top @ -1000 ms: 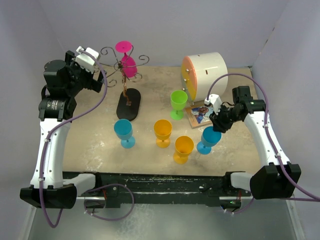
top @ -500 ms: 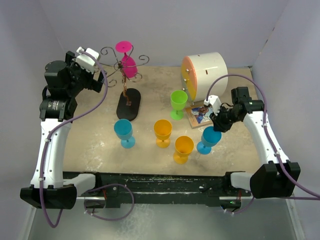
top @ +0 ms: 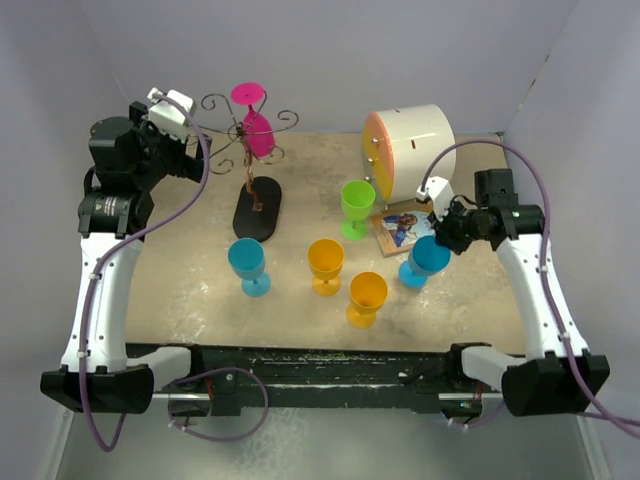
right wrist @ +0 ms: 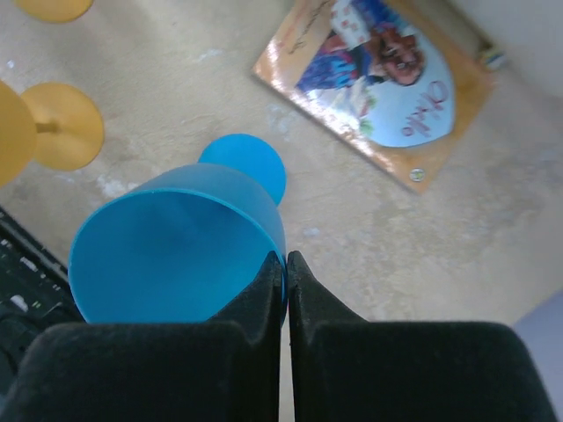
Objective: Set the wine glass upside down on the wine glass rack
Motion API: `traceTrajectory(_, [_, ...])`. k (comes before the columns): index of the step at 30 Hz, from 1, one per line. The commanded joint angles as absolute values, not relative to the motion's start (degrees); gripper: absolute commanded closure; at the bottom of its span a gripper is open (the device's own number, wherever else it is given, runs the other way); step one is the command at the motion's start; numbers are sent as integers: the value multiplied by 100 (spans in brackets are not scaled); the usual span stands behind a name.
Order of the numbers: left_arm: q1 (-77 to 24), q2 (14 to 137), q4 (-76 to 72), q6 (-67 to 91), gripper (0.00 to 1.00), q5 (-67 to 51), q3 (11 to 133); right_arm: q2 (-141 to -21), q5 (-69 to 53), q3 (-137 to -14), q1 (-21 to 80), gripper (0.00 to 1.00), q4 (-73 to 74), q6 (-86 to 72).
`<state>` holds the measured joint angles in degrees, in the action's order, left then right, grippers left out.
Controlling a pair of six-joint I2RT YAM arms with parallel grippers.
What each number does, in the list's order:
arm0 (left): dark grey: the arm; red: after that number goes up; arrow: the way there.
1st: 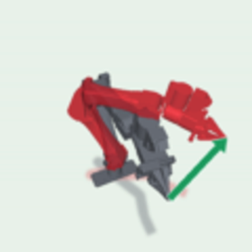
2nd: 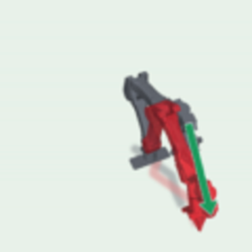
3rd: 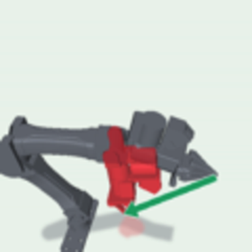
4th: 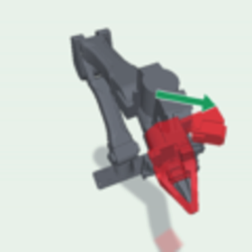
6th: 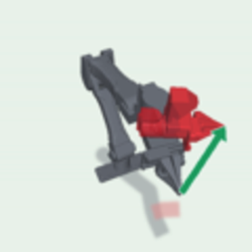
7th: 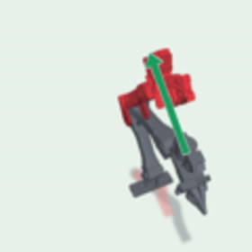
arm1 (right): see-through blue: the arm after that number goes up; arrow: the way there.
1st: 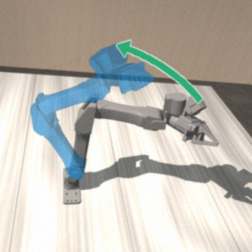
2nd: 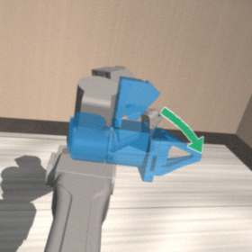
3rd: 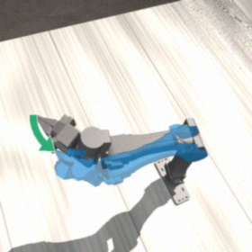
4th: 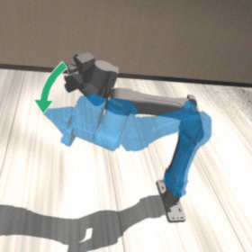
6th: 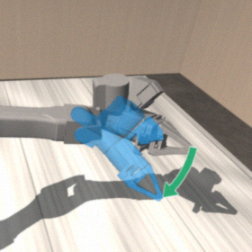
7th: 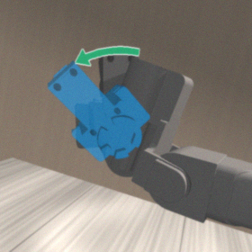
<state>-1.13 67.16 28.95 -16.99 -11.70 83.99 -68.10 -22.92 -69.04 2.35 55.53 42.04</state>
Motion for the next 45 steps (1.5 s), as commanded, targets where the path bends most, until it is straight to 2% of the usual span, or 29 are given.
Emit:
traceTrajectory(1, [-71, 6738, 3060, -1432, 1, -1636, 8979, -6186, -1668, -7340, 264, 100, 5008, 3844])
traceTrajectory(7, [-23, 6452, 2872, -711, 1, -2187, 8701, -5767, -1658, -7790, 128, 100, 4925, 3654])
traceTrajectory(11, [-26, 6217, 2843, -530, 1, -3077, 8576, -5885, -1946, -8282, -1, 100, 4868, 3309])
traceTrajectory(14, [-92, 6205, 3128, -601, 1, -3563, 8790, -6196, -2737, -8943, -38, 100, 4929, 2895])
traceTrajectory(20, [-653, 6649, 3922, -561, 1, -3258, 9468, -6236, -3618, -9421, -29, 100, 4199, 2095])
traceTrajectory(27, [-1302, 7335, 3820, 93, 3, -3600, 9929, -6014, -4131, -8866, 8, 100, 1765, 714])
traceTrajectory(31, [-1858, 8093, 3935, 368, 4, -3710, 10576, -6432, -4193, -9152, 73, 100, 1291, 299])
traceTrajectory(37, [-2218, 8604, 3347, 1465, 6, -4031, 10728, -6897, -4259, -9323, 311, 100, 1012, -110])
traceTrajectory(45, [-2443, 9143, 3070, 2099, 14, -3487, 11065, -7073, -4640, -9391, 483, 100, 944, -337])
